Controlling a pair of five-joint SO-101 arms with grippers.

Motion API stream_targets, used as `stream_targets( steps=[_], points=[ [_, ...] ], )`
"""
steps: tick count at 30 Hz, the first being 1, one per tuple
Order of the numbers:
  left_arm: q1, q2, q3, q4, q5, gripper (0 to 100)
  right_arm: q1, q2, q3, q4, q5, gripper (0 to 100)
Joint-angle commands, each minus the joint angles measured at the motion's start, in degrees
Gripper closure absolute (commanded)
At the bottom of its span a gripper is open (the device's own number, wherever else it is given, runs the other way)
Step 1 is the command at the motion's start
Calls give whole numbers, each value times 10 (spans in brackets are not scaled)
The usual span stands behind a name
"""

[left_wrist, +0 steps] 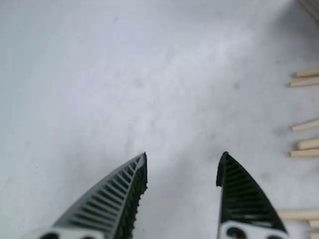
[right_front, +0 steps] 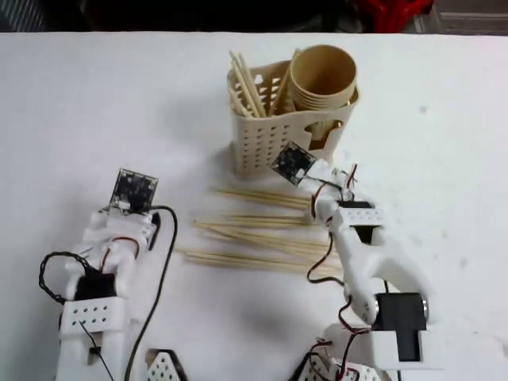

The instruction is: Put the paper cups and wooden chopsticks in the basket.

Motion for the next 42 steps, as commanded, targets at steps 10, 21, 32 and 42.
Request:
stream_targets(
  steps=[10, 21, 32, 42],
  points=[
    [7, -8, -4, -15, -5, 766, -44, -15, -5, 119, 91, 876],
    [7, -8, -4, -15, -5, 766, -136, -98, -2, 307, 89, 876],
    [7, -8, -4, -15, -5, 766, -175, -254, -6, 366, 77, 875],
    [7, -8, -4, -15, -5, 766, -337, -320, -78, 520, -70, 879]
  ],
)
